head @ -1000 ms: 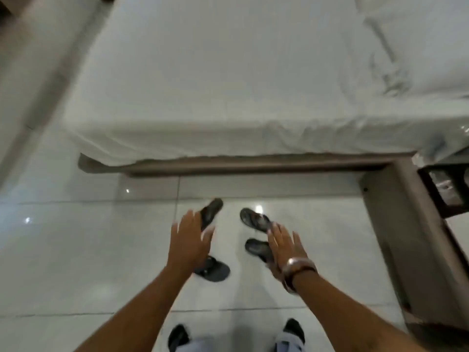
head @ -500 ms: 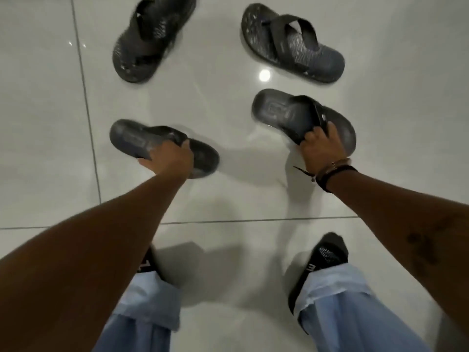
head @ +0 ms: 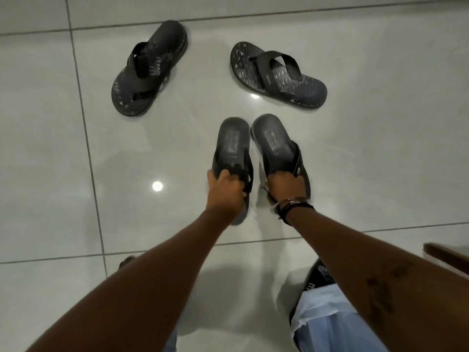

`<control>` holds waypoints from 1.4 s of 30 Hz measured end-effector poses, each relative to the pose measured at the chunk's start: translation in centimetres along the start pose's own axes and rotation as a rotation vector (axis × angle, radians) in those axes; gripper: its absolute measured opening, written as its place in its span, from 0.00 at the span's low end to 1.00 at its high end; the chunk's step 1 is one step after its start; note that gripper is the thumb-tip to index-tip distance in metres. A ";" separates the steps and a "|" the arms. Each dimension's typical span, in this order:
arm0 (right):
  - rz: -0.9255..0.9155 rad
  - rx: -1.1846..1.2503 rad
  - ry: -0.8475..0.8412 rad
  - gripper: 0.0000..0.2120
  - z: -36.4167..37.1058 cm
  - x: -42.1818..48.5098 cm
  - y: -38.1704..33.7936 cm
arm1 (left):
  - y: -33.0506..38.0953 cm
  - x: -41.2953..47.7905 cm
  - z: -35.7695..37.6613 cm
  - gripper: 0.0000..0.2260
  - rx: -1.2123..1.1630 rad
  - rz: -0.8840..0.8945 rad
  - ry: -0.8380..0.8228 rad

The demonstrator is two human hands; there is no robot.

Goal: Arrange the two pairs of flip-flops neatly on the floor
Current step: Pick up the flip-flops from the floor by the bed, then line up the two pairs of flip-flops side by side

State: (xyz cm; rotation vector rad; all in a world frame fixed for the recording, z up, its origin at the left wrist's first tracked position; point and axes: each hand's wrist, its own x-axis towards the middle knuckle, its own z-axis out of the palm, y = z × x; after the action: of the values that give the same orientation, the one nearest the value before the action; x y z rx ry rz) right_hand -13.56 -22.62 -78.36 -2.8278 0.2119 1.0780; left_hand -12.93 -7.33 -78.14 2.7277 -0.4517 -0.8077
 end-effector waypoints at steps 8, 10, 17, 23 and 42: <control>-0.032 0.169 0.290 0.15 -2.6 0.9 0.9 | -0.4 1.3 -1.9 0.11 -0.037 0.119 0.130; 0.067 0.362 0.385 0.16 -5.5 2.2 0.3 | -2.2 2.3 -3.8 0.08 -0.054 0.135 0.322; 0.392 0.661 0.379 0.29 -15.7 14.9 -3.3 | -13.2 12.3 -13.6 0.24 0.313 -0.114 0.351; 0.388 0.931 0.184 0.09 -14.7 20.4 -6.9 | -19.8 15.1 -16.6 0.18 0.495 -0.051 0.081; -0.495 -0.032 -0.046 0.12 0.0 1.1 -21.4 | -21.5 -5.8 -4.9 0.08 -0.064 -0.449 0.072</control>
State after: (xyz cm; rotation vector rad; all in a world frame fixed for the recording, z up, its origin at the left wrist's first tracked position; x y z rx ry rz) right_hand -9.16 -1.66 -77.98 -2.6548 -0.4875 1.0280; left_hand -10.10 15.24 -78.51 2.8211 0.2093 -0.8014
